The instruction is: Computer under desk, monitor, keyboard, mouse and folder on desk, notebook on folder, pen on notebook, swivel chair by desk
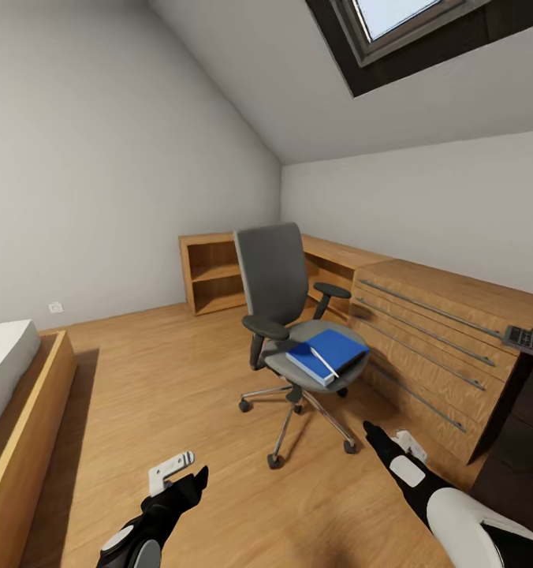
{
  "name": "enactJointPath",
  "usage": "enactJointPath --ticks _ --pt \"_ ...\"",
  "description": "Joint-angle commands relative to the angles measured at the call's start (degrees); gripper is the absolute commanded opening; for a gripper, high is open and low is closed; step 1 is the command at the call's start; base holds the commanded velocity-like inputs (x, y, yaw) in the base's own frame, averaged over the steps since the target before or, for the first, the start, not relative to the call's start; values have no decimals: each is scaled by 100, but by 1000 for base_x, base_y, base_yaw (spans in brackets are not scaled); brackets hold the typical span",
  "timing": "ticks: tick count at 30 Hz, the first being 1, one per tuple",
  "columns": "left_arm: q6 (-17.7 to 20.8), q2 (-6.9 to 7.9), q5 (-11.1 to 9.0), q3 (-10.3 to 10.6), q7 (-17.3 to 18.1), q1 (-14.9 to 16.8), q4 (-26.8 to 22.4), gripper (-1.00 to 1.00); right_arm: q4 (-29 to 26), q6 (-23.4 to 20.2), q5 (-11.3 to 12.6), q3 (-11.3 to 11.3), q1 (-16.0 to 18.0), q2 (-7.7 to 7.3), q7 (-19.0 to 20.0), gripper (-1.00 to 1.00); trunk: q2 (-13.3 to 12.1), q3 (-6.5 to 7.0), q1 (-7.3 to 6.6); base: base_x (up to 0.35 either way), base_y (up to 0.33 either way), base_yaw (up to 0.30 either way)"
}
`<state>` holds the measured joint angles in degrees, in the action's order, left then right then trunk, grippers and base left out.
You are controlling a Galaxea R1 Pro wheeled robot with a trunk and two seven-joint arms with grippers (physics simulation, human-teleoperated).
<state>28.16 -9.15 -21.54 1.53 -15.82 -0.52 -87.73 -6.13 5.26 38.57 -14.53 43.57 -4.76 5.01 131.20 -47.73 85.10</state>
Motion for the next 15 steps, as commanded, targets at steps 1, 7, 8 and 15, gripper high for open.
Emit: enactJointPath --ticks 1,7,8,15 --pt "14 1 -59 5 -54 0 37 100 62 82 12 -40 -9 1 80 100 -39 18 -23 0 0 -225" --pt "14 -5 -53 5 -62 0 226 100 457 907 -171 -14 -236 44 301 100 -280 147 -155 0 0 -167" --pt "14 -6 -53 5 -64 0 236 100 490 1047 -252 -13 -281 67 313 100 -320 166 -177 0 0 -74" --pt "7 -6 -52 5 -70 0 338 100 616 2447 -1866 -7 -965 370 337 100 -601 295 -331 0 0 -27"
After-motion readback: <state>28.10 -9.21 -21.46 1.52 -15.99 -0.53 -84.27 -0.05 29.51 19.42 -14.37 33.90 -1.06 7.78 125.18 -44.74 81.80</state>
